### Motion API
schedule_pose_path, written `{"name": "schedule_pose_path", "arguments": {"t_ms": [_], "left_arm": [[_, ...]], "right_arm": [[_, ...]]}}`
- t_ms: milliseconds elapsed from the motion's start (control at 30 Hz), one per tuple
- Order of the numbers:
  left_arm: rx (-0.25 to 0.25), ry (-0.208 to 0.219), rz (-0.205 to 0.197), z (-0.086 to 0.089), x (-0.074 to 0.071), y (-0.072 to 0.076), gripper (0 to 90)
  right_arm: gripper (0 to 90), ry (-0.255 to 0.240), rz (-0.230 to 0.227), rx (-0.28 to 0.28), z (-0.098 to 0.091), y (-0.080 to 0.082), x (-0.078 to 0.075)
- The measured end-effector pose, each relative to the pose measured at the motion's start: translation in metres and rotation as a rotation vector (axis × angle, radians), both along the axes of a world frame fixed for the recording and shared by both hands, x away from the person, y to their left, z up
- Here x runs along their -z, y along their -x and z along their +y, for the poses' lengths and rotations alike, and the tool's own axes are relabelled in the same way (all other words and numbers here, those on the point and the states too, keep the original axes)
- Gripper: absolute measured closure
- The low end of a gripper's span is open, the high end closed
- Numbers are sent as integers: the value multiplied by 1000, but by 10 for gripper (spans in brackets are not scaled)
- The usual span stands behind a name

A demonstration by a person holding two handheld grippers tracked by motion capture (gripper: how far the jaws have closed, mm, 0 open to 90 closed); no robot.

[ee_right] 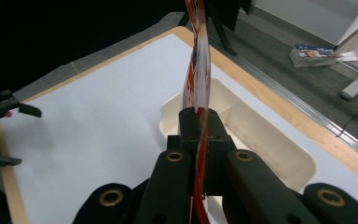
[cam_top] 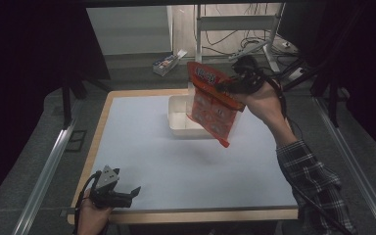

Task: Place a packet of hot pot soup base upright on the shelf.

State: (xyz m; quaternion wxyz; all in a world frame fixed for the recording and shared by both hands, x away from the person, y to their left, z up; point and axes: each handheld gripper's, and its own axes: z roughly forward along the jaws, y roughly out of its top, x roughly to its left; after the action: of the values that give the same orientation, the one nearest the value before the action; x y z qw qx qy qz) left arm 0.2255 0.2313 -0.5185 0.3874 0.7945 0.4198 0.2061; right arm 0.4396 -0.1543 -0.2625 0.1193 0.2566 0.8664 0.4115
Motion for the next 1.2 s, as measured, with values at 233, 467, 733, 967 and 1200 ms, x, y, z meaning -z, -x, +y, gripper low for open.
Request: {"name": "schedule_pose_path", "arguments": {"t_ms": [233,467,733,967,1200], "left_arm": [[-2,-1,1,0,0,0,13],[-1,-1,1,0,0,0,13],[0,0,6,0,1,-1,13],[-2,4,10,0,1,-1,13],[2,1,12,0,1,-1,13]], "right_arm": [[889,10,-20,19,-3,-28,-1],[889,38,-32,25,3,-48,1],[889,42,-50,22,11,-69,6],[889,46,-47,28,16,-87,14],[889,62,-22,33,21,-102,29]]}}
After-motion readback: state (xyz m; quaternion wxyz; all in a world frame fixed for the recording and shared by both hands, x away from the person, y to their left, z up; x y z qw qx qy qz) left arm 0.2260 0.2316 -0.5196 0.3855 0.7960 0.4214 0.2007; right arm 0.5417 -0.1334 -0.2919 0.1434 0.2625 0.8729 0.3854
